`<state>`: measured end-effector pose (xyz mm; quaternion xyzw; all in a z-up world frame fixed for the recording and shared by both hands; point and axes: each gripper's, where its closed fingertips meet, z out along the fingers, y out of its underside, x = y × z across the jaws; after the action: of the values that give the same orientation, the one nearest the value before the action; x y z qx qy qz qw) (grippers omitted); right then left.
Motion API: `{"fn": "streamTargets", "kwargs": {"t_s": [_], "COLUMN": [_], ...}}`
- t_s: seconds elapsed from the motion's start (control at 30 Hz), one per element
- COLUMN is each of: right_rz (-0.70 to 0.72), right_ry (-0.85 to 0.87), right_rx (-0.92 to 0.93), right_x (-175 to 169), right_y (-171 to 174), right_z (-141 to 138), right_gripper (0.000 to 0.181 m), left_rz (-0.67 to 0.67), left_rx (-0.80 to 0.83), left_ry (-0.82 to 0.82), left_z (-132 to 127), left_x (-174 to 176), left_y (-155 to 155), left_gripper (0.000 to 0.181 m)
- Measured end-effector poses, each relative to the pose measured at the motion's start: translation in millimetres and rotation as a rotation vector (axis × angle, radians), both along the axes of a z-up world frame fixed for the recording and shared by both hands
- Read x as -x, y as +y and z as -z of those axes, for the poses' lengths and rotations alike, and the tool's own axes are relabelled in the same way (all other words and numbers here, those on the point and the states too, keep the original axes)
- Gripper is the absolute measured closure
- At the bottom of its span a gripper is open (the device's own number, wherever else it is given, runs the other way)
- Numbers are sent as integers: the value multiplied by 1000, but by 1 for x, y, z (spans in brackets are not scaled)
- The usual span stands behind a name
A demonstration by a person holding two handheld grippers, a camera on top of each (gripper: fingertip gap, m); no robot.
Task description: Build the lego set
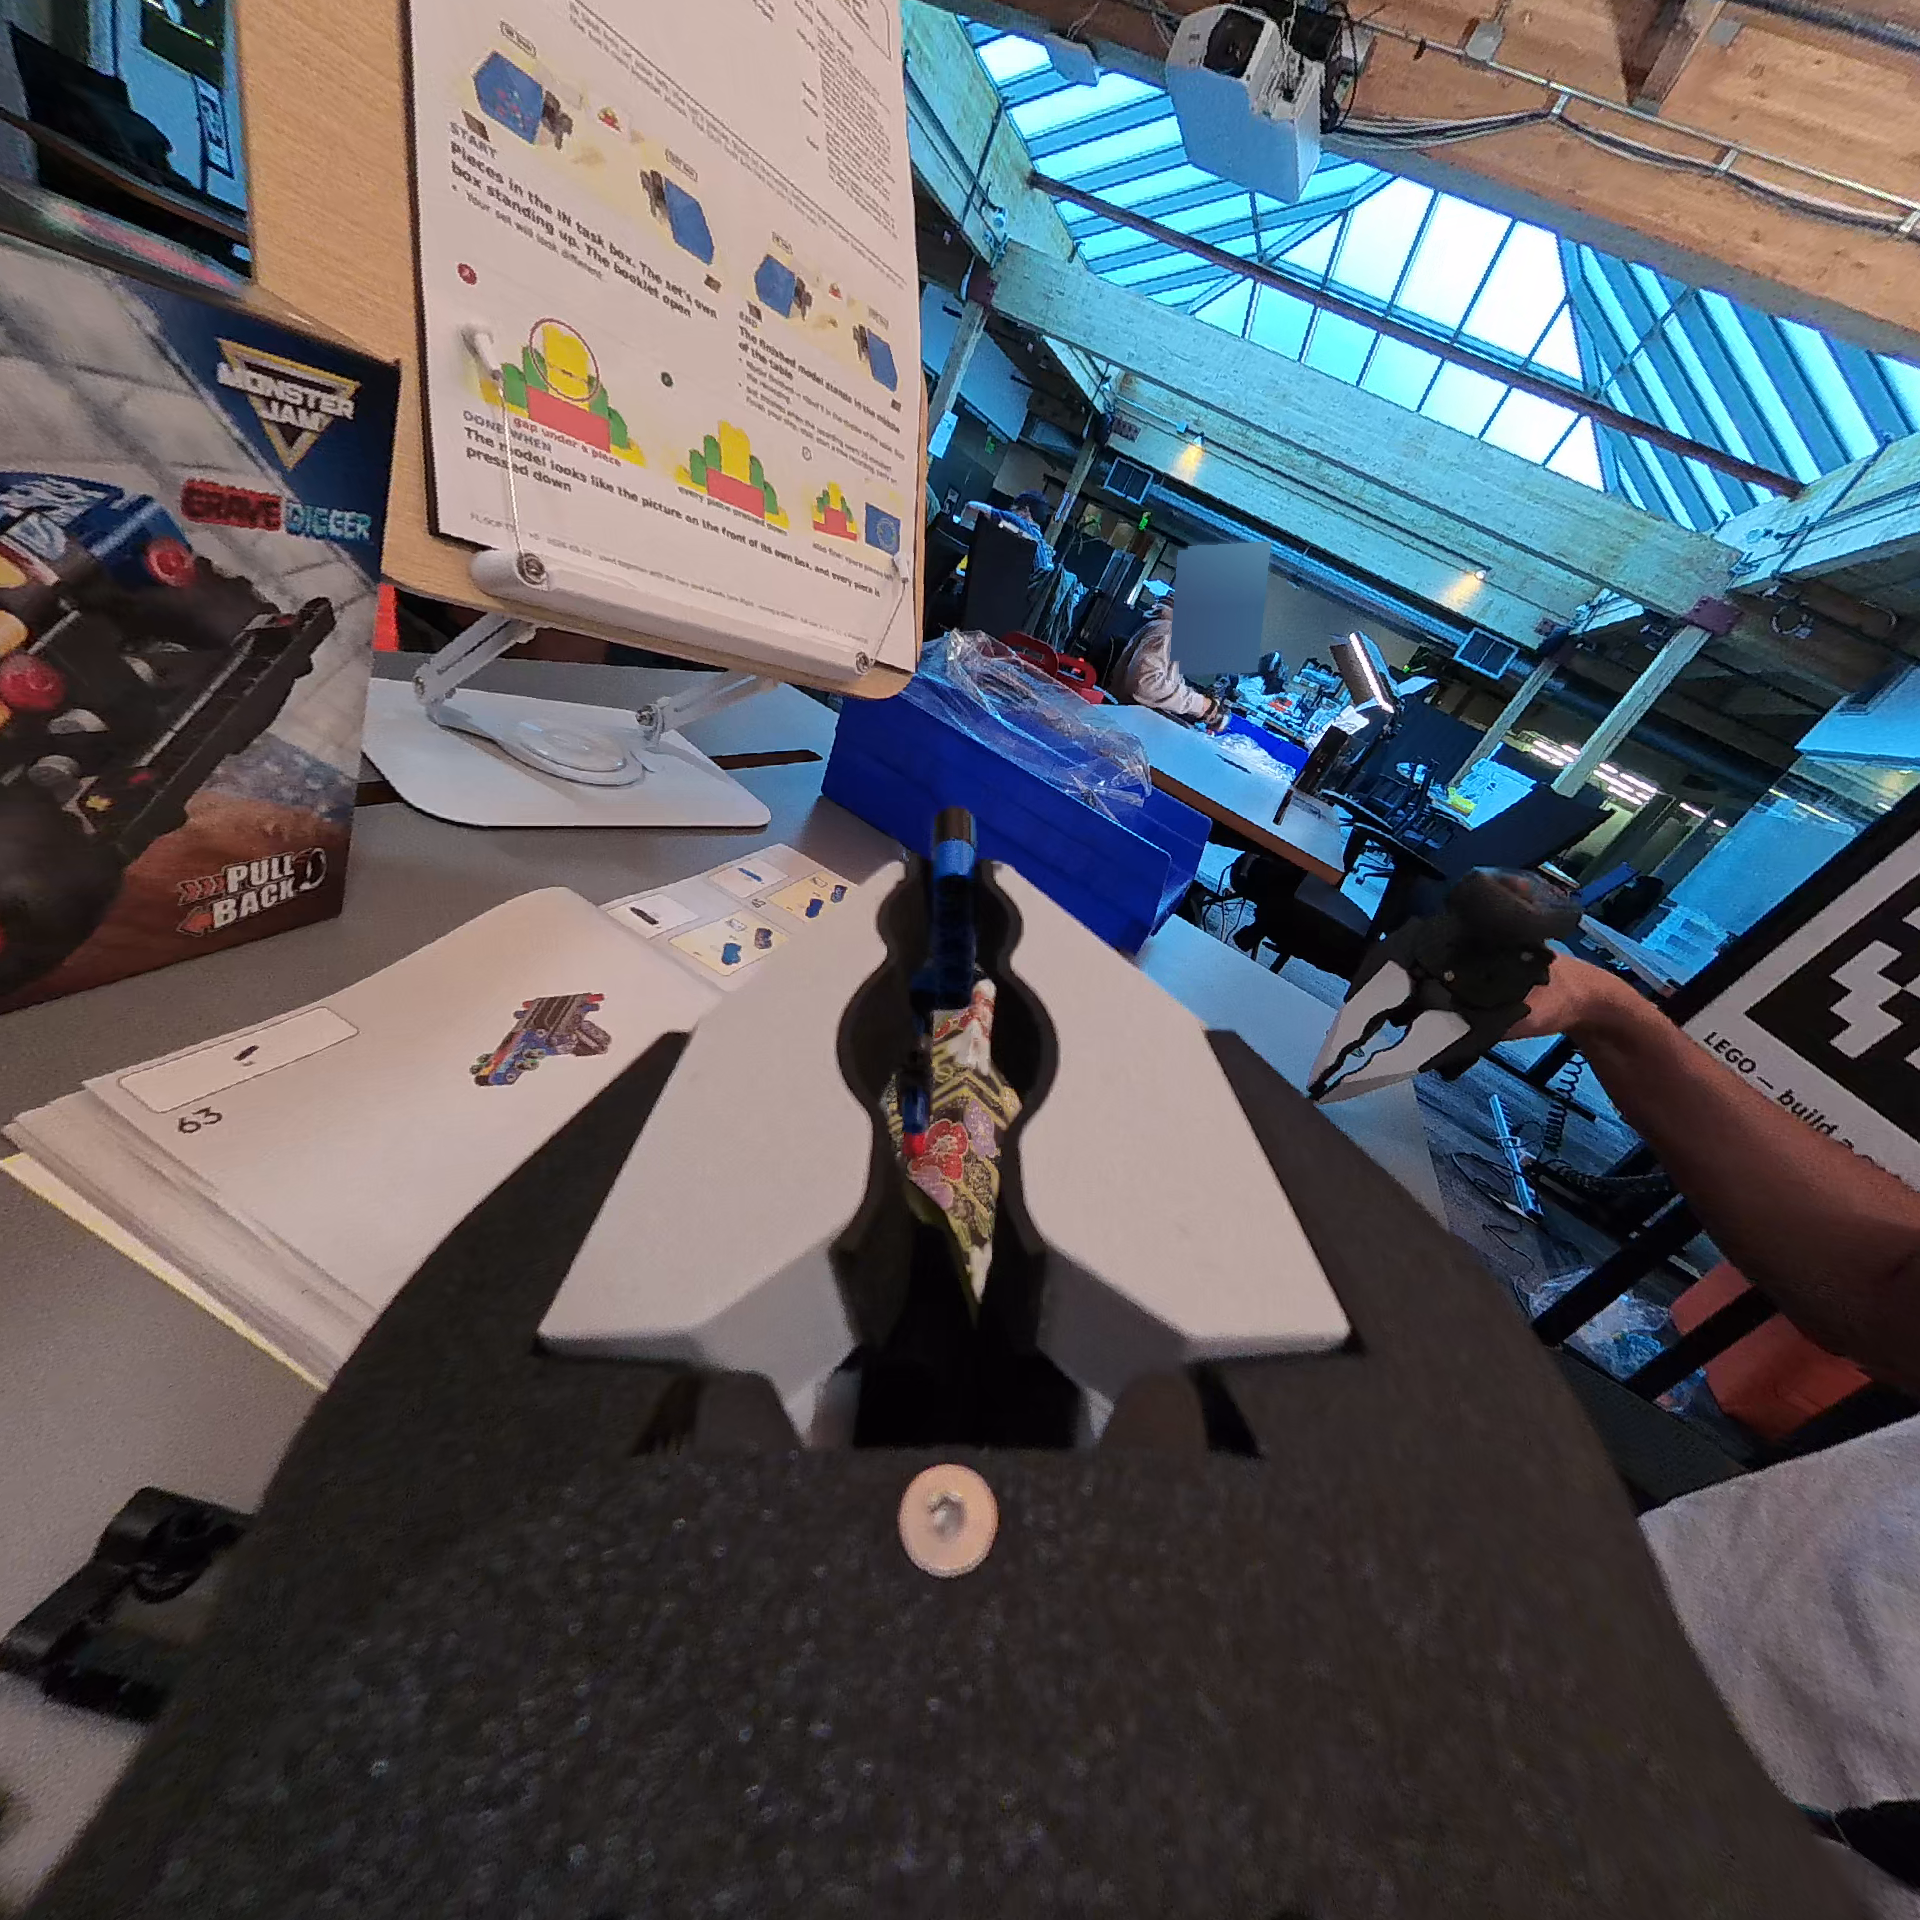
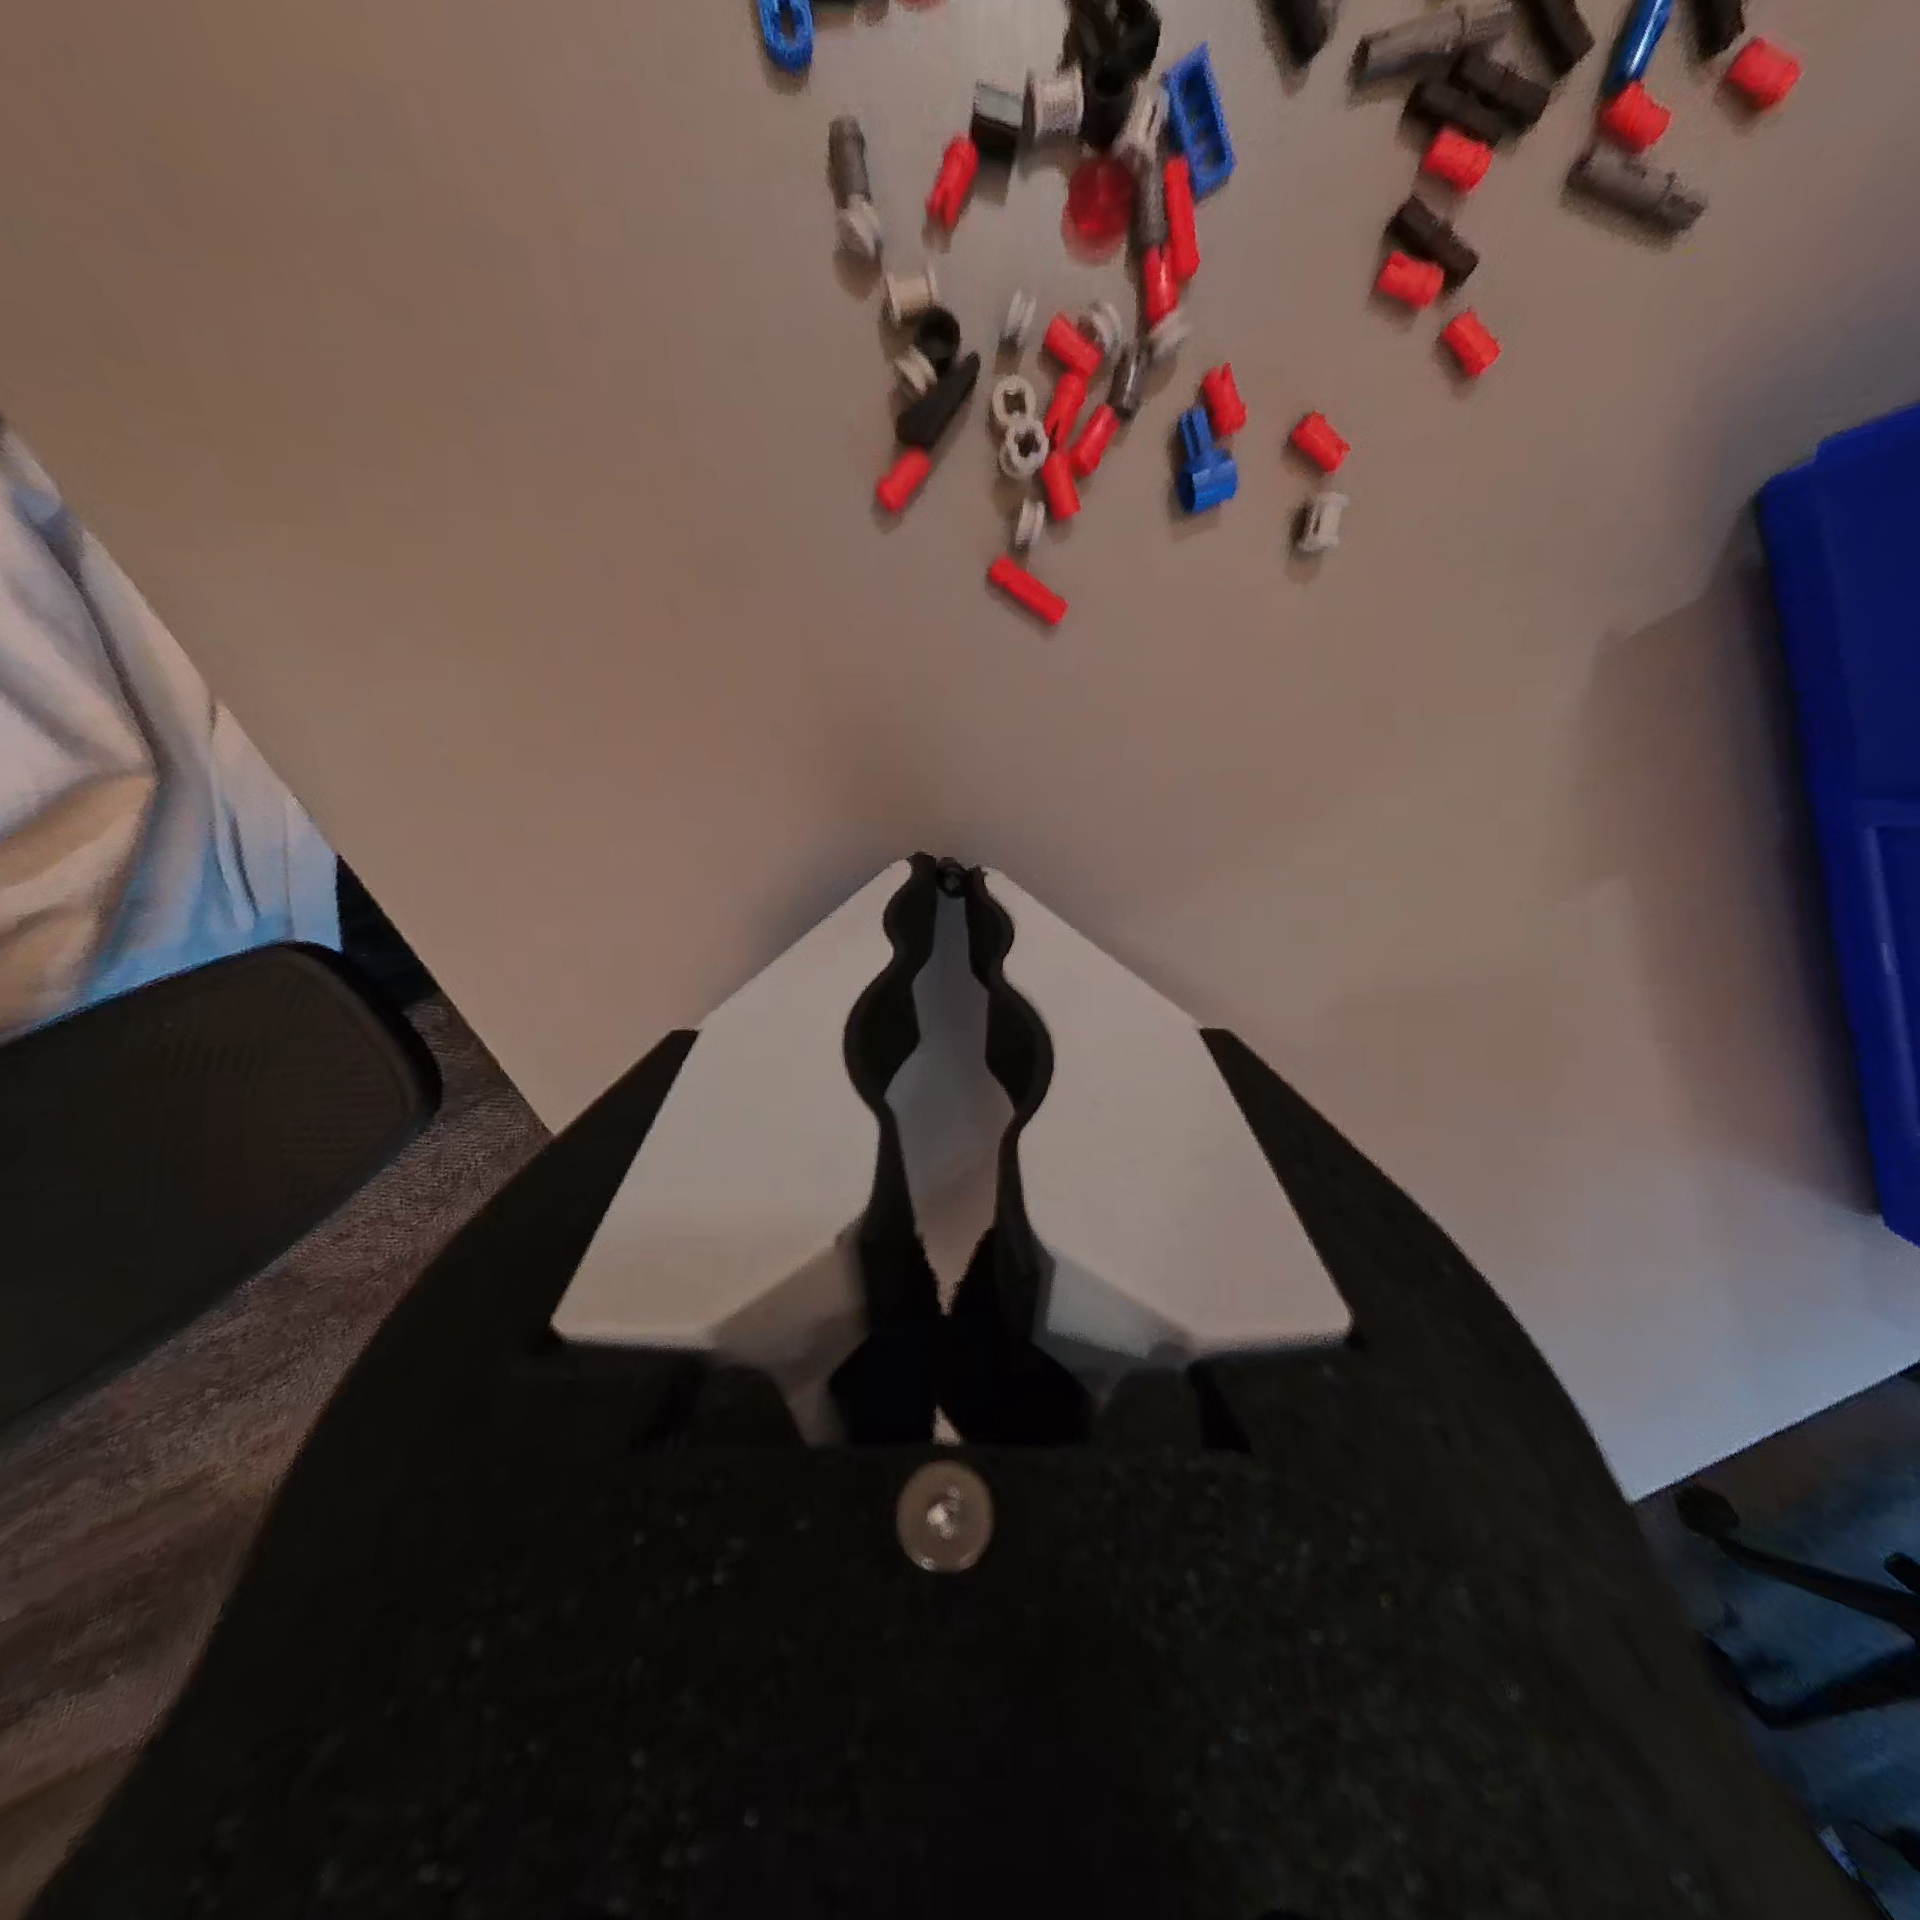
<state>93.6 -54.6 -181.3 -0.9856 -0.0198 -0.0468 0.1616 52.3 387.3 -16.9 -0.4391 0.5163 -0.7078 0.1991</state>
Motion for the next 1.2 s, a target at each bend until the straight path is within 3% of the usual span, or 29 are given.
{"fn": "streamTargets", "kwargs": {"t_s": [0.03, 0.1, 0.23, 0.37, 0.53, 0.73, 1.2], "right_rz": [-1, -19, -73, -145, -199, -185, -190], "right_ry": [-3, 18, 251, 391, 413, 430, 429], "right_rx": [-45, -246, -773, -1017, -1186, -1187, -1140], "right_x": [0, 8, 49, 84, 110, 113, 119], "right_y": [8, 41, 130, 213, 289, 314, 312], "right_z": [-6, -33, -103, -138, -179, -180, -171], "right_gripper": [177, 177, 178, 178, 178, 178, 178], "left_rz": [12, 65, 306, 493, 573, 613, 628], "left_rx": [-6, -9, 2, -25, 21, 92, 99], "left_ry": [-5, -35, -151, -192, -147, -86, -115], "left_z": [0, -5, -26, -30, -18, -5, -9], "left_x": [1, 6, 38, 69, 78, 74, 79], "left_y": [-3, -14, -58, -104, -129, -133, -137], "left_gripper": [176, 176, 176, 176, 176, 176, 176]}}
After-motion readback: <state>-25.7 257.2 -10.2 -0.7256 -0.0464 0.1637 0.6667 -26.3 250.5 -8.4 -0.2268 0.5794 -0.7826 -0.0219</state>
